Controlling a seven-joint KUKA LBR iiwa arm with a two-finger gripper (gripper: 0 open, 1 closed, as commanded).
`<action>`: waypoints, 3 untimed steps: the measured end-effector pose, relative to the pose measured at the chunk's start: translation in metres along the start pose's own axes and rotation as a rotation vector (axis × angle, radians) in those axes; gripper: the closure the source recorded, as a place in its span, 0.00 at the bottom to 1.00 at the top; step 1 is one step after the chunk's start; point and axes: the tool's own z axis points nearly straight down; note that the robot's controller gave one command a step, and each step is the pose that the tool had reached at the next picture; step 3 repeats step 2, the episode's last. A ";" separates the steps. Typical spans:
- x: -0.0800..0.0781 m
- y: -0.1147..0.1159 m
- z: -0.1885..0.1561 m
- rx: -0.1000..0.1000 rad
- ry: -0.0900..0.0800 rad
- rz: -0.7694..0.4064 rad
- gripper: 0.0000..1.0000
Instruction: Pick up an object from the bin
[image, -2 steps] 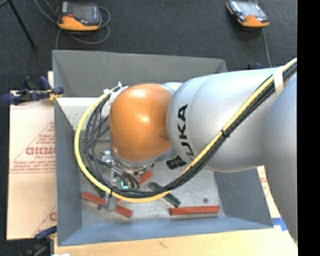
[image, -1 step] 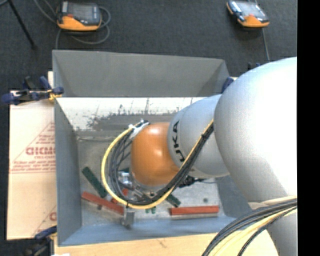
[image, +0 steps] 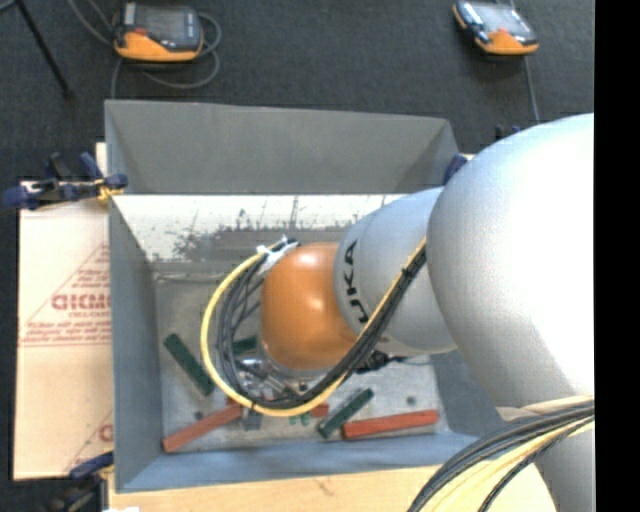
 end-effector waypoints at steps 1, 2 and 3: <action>-0.003 -0.015 -0.117 0.001 -0.007 -0.020 1.00; -0.037 -0.052 -0.175 0.002 -0.009 0.013 1.00; -0.037 -0.052 -0.175 0.002 -0.009 0.013 1.00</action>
Offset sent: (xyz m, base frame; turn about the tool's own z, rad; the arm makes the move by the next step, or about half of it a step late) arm 0.0004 -0.0141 0.1122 -0.0224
